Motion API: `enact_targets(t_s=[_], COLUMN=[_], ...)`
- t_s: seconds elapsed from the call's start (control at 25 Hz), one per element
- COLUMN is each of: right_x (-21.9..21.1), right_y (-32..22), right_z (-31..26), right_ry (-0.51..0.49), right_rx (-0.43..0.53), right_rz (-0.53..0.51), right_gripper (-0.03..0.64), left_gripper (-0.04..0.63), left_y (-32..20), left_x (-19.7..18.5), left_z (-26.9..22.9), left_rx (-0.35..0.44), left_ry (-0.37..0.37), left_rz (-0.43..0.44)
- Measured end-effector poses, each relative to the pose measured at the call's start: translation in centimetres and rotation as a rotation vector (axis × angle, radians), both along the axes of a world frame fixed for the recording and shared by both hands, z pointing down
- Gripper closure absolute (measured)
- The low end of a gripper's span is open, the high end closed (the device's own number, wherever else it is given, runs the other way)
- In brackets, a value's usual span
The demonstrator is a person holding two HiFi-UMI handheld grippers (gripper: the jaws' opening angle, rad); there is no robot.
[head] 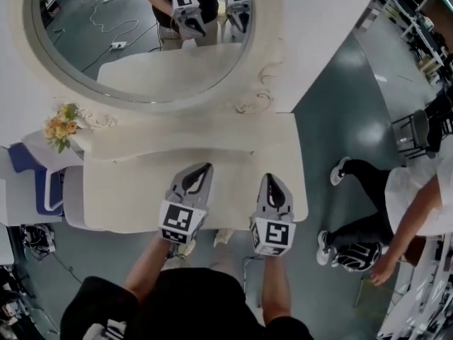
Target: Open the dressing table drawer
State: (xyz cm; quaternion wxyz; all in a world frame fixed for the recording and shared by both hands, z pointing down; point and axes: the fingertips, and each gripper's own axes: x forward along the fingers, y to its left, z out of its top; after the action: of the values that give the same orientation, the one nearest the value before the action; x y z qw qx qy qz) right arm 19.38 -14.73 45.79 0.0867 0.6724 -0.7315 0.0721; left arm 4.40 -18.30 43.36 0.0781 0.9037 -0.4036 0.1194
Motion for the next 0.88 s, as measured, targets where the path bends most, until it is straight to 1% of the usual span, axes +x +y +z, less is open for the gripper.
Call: enact_targets(t_s=[0.16,0.32,0.44,0.64,0.88], right_x=[0.2,0.3,0.5,1.0,1.7], right_y=[-1.6,-2.9,-3.2,-4.7,-5.8], right_z=[2.6,4.8,6.5,9.6,13.0], right_ry=[-0.014,-0.023,-0.034,-0.043,-0.039], right_rx=[-0.043,-0.066,-0.095,-0.13,-0.187], right_rz=[-0.038,-0.068,-0.076,-0.084,-0.093], right_gripper=[0.617,0.617,0.617,0.617,0.617], left_gripper=[0.592,0.592,0.592,0.592,0.592], left_y=[-1.0,-1.9,-1.8,-3.4,-4.1], left_x=[0.3,0.3,0.5,1.2,1.6], left_z=[2.1,4.5,6.2,8.5,11.6], left_rx=[-0.035,-0.062,-0.108,-0.114,-0.174], left_ry=[-0.007,-0.021,-0.023,-0.027,-0.035], left_rz=[-0.032,-0.06,-0.077,-0.087,-0.104])
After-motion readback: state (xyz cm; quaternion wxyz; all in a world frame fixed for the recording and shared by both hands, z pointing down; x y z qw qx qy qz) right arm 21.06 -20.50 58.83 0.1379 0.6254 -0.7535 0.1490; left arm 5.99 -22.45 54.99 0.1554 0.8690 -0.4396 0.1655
